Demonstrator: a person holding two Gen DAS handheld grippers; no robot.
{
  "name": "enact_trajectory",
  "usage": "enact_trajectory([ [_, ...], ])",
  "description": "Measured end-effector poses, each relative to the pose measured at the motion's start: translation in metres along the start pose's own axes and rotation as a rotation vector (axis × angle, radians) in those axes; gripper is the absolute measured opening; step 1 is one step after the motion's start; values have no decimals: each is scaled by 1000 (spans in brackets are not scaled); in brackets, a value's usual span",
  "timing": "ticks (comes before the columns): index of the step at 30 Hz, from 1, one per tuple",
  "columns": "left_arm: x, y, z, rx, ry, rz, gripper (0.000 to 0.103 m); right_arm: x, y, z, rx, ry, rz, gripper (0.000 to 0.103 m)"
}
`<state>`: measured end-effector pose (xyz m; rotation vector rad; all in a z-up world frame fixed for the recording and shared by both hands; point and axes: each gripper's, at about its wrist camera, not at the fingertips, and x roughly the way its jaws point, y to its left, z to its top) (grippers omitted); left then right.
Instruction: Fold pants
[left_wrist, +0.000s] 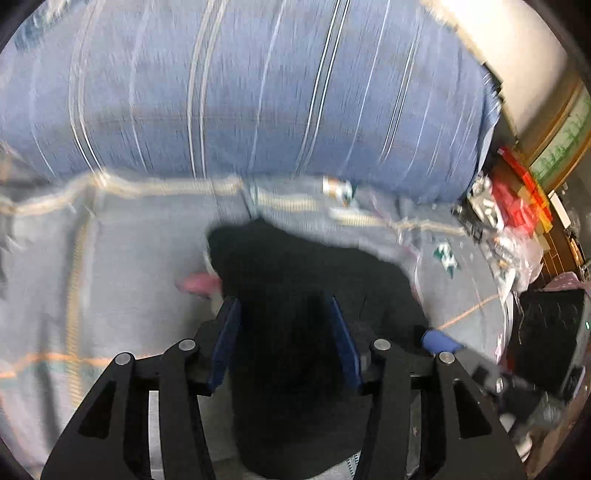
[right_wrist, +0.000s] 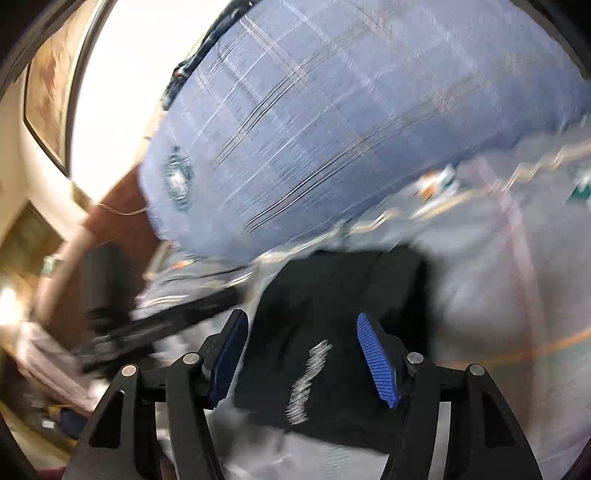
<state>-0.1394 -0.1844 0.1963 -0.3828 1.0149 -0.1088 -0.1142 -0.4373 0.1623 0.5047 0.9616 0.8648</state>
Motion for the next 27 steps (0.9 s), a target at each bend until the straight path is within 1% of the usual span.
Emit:
enact_trajectory([
  [2,12,-1,-8,17,-12,55,49,10,-7,-13,18,25,-39,59],
  [3,18,-1,-11,29,-2,82,50,14,-12,-17,20,36,-64,52],
  [4,20,-1,-12,34,2,93,50,15,-15,-19,17,35,-80,45],
  [5,19,-1,-13,33,0,90,51,12,-18,-19,17,28,-79,44],
  [6,14,0,-13,27,-1,82,51,10,-17,-18,21,22,-75,45],
  [7,9,1,-12,18,-1,77,51,6,-13,-16,12,7,-84,48],
  [9,-5,2,-16,10,-13,74,51,-1,-5,-16,-25,-20,-132,48],
  [10,-12,3,-20,10,-29,86,51,-5,0,-18,-46,-34,-155,50],
  [11,-17,2,-24,9,-33,98,51,-9,4,-22,-57,-45,-169,50],
  [14,-35,5,-50,-6,-43,128,51,-21,9,-36,-72,-66,-206,51],
  [15,-38,7,-56,-12,-44,130,52,-24,10,-41,-72,-67,-220,53],
  [16,-41,8,-67,-22,-46,134,52,-26,11,-47,-70,-64,-236,53],
  [17,-42,8,-71,-26,-47,136,52,-26,11,-51,-67,-59,-246,53],
  [18,-42,7,-78,-26,-46,135,52,-26,12,-55,-66,-45,-257,53],
  [19,-42,5,-84,-20,-45,142,52,-23,11,-62,-68,-13,-282,53],
  [21,-45,-1,-91,-6,-55,167,52,-19,9,-71,-68,19,-321,53],
  [24,-62,-16,-104,38,-106,204,52,-26,14,-83,-67,11,-323,53],
  [26,-71,-24,-113,53,-136,233,52,-31,20,-92,-91,1,-342,53],
  [27,-76,-28,-119,60,-145,251,54,-33,24,-97,-104,-3,-354,53],
])
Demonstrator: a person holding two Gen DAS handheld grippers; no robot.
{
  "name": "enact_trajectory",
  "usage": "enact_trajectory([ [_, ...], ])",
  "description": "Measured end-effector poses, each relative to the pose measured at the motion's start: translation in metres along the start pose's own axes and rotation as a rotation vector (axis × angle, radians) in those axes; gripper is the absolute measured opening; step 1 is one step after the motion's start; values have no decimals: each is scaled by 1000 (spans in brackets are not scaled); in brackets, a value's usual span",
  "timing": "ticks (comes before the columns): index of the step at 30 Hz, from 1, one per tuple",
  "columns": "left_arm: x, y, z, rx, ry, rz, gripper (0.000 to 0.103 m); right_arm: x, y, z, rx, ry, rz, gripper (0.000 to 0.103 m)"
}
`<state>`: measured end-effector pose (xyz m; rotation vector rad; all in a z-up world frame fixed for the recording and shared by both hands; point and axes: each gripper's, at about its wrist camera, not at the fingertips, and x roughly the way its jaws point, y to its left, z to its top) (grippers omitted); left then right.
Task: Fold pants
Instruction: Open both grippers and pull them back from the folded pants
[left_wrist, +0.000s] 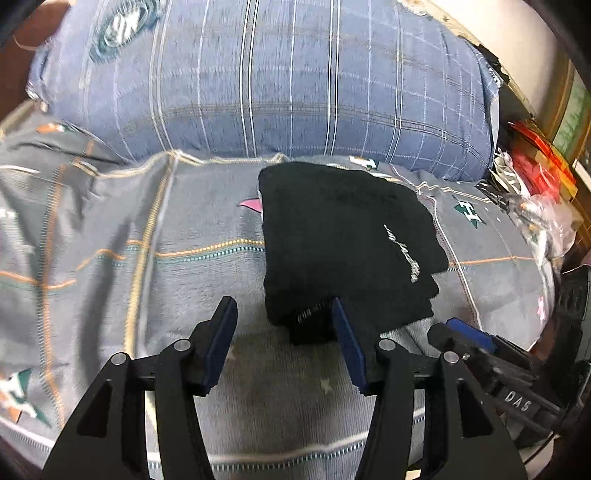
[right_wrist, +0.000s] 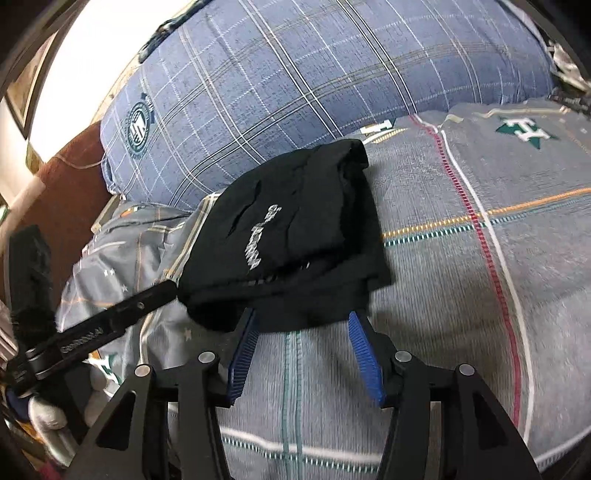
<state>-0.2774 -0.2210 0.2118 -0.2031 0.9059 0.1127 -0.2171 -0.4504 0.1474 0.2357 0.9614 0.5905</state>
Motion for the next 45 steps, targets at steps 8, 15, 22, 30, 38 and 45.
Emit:
enact_trajectory([
  [8,-20,-12,-42,41,-23,111,59,-3,4,-41,20,30,-65,53],
  [15,-29,-19,-55,73,-17,116,60,-5,8,-50,5,37,-79,54],
  [22,-35,-22,-55,75,-27,103,60,-8,9,-52,12,27,-81,58],
  [30,-24,-20,-56,63,24,95,60,-4,3,-52,31,40,-79,58],
  [38,-11,-17,-56,56,63,98,60,2,-5,-51,50,49,-75,59],
  [45,-2,-13,-55,39,94,84,59,5,-5,-50,34,45,-73,62],
])
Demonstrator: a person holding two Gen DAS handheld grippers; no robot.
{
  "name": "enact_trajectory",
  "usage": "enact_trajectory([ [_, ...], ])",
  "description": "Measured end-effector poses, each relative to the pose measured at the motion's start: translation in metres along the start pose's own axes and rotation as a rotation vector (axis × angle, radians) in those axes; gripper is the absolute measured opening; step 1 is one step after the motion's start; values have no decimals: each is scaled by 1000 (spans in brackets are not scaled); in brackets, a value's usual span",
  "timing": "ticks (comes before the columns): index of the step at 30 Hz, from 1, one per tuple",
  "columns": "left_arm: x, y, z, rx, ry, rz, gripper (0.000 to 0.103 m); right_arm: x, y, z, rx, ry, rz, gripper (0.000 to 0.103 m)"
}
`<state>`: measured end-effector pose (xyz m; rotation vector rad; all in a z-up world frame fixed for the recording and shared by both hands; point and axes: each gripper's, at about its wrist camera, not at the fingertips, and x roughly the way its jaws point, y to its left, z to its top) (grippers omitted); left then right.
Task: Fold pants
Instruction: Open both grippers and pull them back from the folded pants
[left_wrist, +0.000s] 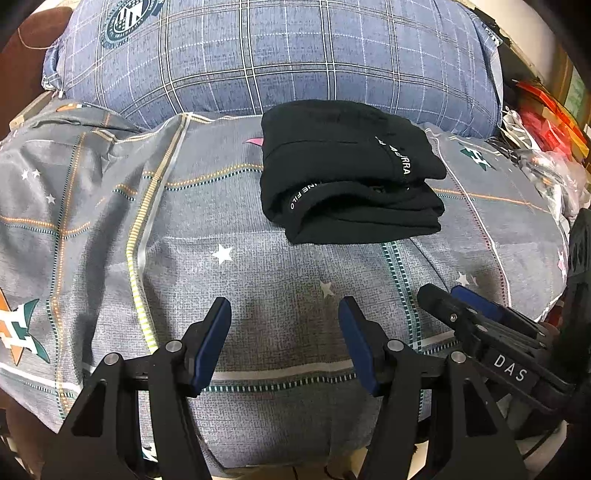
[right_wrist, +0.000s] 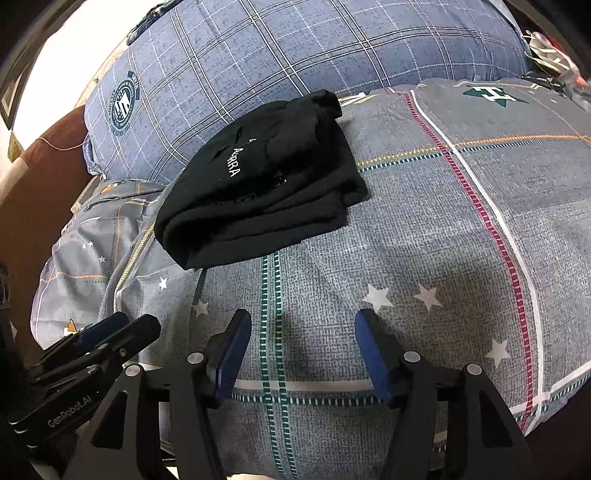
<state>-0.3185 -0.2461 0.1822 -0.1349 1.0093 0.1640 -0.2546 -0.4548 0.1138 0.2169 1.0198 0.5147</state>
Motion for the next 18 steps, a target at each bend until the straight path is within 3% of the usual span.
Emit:
enact_trajectory([
  [18,-3,1,3,-20,-9,-43,59,5,7,-2,-42,-1,-10,71],
])
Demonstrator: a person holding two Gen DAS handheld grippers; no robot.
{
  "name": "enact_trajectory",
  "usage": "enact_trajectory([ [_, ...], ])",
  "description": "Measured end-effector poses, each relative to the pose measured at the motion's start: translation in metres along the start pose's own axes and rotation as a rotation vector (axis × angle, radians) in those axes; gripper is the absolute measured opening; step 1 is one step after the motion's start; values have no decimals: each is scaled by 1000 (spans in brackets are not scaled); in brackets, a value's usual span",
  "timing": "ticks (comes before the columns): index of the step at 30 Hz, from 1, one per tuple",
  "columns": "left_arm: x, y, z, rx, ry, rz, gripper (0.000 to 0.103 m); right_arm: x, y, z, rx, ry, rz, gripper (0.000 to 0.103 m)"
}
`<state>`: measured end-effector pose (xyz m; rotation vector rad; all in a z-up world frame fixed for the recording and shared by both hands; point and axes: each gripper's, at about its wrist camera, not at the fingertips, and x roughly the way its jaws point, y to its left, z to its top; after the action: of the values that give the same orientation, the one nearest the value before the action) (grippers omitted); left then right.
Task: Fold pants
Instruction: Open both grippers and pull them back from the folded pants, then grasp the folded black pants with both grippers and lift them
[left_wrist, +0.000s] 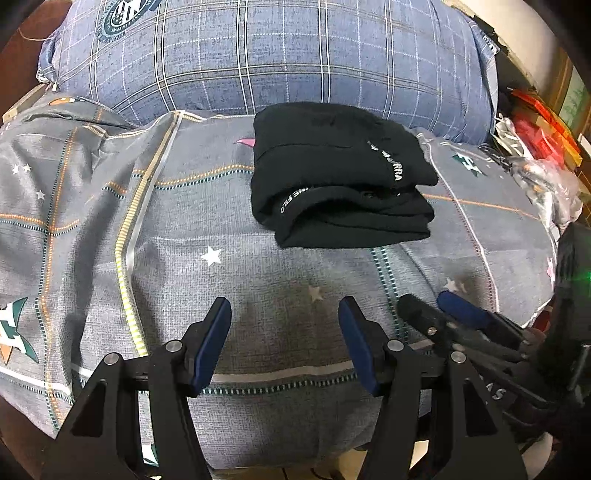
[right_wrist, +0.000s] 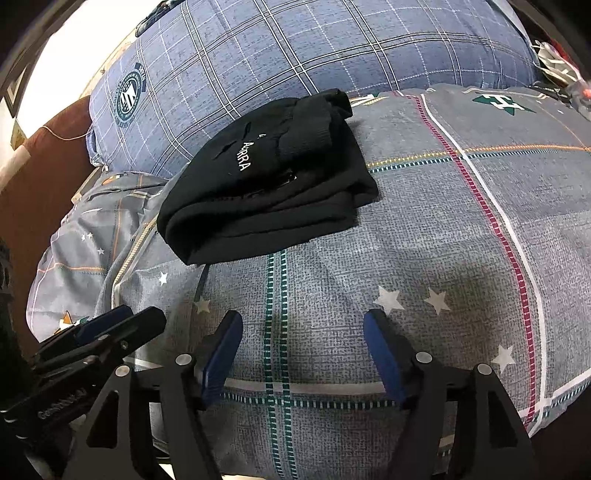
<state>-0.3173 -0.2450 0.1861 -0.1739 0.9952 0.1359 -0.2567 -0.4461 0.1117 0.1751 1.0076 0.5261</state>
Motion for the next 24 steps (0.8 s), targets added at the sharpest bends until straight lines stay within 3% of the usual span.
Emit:
enact_trajectory([
  [8,-10,-5,3,22,-45,-1,60,2,4,-1,-20,0,-10,74],
  [24,-5,-2,1,4,-15,-8,59,3,7,-5,-52,-7,-15,79],
])
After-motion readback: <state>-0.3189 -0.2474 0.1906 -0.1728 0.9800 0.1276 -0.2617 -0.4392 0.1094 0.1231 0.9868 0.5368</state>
